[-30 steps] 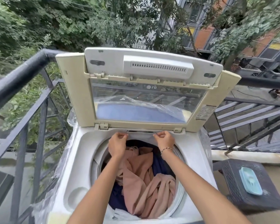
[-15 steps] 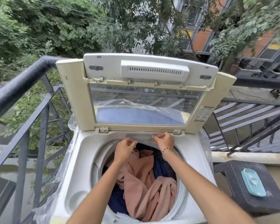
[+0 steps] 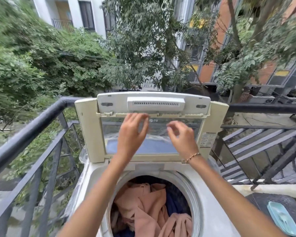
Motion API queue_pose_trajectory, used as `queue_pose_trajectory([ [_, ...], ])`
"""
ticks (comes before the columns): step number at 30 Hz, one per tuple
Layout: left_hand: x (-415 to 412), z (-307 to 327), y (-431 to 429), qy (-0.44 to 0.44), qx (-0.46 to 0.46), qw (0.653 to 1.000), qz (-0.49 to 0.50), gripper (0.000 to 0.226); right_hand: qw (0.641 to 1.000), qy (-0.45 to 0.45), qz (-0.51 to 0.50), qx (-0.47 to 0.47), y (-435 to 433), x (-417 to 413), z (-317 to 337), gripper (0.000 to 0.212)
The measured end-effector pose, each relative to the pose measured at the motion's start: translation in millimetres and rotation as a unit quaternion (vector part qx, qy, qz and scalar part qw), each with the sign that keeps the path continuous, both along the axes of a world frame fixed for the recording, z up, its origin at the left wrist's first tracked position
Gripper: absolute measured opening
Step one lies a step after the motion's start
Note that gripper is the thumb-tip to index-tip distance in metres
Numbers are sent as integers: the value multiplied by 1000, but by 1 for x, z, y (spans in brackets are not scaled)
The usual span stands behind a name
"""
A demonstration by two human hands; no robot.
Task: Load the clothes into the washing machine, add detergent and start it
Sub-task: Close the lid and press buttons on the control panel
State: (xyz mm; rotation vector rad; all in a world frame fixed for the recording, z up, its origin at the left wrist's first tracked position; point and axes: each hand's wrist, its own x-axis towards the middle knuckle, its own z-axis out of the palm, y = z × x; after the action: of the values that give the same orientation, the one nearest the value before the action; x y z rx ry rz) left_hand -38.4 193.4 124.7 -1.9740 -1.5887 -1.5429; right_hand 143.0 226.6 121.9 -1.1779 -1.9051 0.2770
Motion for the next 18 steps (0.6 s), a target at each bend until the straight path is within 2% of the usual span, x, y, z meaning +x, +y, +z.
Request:
queue_pose_trajectory([
  [4,-1,59,24,68,43,996,34,26,981,-84,-29,173,7,-4,61,16],
  [7,-5,77,38,104,-38,991,77,37,967,-134,-57,209,17,-8,83,21],
  [9,-11,77,44,114,-106,983,95,46,970,-145,-61,185,28,-11,86,27],
  [12,-15,73,43,138,-165,972,100,51,990,-113,-34,78,34,-14,83,35],
  [14,-15,73,42,157,-172,967,104,49,993,-105,-24,42,33,-16,80,38],
  [18,-14,74,33,130,-139,974,125,43,995,-86,-26,52,25,-7,85,32],
])
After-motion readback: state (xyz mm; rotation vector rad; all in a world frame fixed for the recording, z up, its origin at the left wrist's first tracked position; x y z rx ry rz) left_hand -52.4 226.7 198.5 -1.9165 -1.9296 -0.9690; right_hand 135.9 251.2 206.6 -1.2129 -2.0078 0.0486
